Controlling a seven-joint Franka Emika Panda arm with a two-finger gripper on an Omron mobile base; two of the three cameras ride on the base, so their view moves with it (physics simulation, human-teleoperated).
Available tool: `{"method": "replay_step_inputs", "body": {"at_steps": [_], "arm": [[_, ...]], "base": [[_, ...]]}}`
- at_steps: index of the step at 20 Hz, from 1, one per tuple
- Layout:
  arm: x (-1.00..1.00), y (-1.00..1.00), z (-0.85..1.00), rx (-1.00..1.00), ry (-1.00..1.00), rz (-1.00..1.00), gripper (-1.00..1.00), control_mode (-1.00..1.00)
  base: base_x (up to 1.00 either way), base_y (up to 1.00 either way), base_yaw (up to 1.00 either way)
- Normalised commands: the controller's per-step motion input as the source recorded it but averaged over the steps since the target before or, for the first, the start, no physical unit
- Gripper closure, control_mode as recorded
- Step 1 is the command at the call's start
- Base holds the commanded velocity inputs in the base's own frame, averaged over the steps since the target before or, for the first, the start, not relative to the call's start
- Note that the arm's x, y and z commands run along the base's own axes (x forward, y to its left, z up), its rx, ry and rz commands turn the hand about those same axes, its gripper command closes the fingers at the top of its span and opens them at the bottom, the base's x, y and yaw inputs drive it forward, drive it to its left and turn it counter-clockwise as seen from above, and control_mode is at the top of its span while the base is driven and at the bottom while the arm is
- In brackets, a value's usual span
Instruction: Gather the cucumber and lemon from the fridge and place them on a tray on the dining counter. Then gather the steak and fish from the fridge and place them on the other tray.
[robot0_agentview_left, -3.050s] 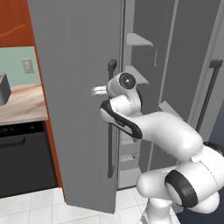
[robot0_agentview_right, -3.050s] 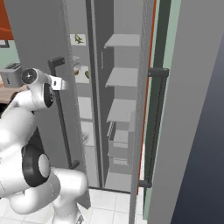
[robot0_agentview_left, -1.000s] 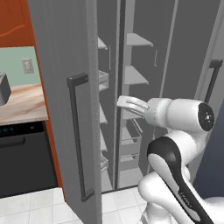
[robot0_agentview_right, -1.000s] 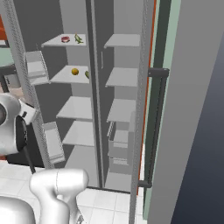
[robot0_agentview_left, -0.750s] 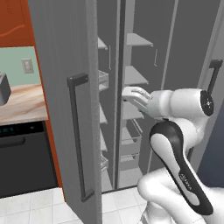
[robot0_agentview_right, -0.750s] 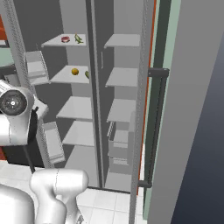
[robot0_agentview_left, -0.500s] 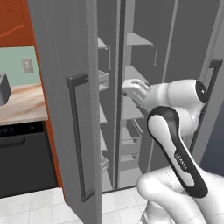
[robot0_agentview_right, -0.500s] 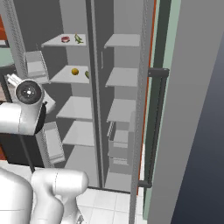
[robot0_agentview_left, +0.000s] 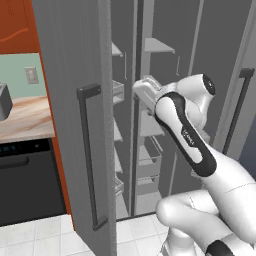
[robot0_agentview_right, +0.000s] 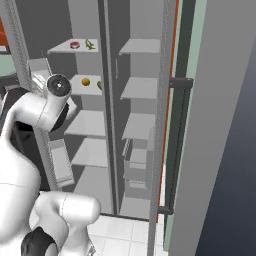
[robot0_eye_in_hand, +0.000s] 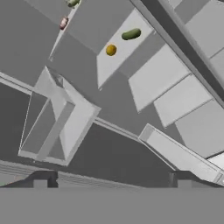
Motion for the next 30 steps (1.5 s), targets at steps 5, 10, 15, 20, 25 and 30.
{"method": "replay_step_inputs", "body": {"at_steps": [5,10,15,20,25,30], "arm": [[0.75,0.10,-0.09,0.13,0.04,0.00,-1.00,-1.00],[0.70,0.37,-0.06,0.14,0.00,0.01,-1.00,-1.00],[0.71,0.42,-0.10,0.13,0.01,0.03,-1.00,-1.00],[0.64,0.47,-0.08,0.10,0.03,0.06,-1.00,-1.00],[0.00,0.72,-0.11,0.03,0.00,0.14,-1.00,-1.00],[-0.61,1.00,-0.19,0.00,-0.01,0.17,-1.00,-1.00]], "base": [[0.00,0.00,0.00],[0.00,0.00,0.00],[0.00,0.00,0.00],[0.00,0.00,0.00],[0.00,0.00,0.00],[0.00,0.00,0.00]]}}
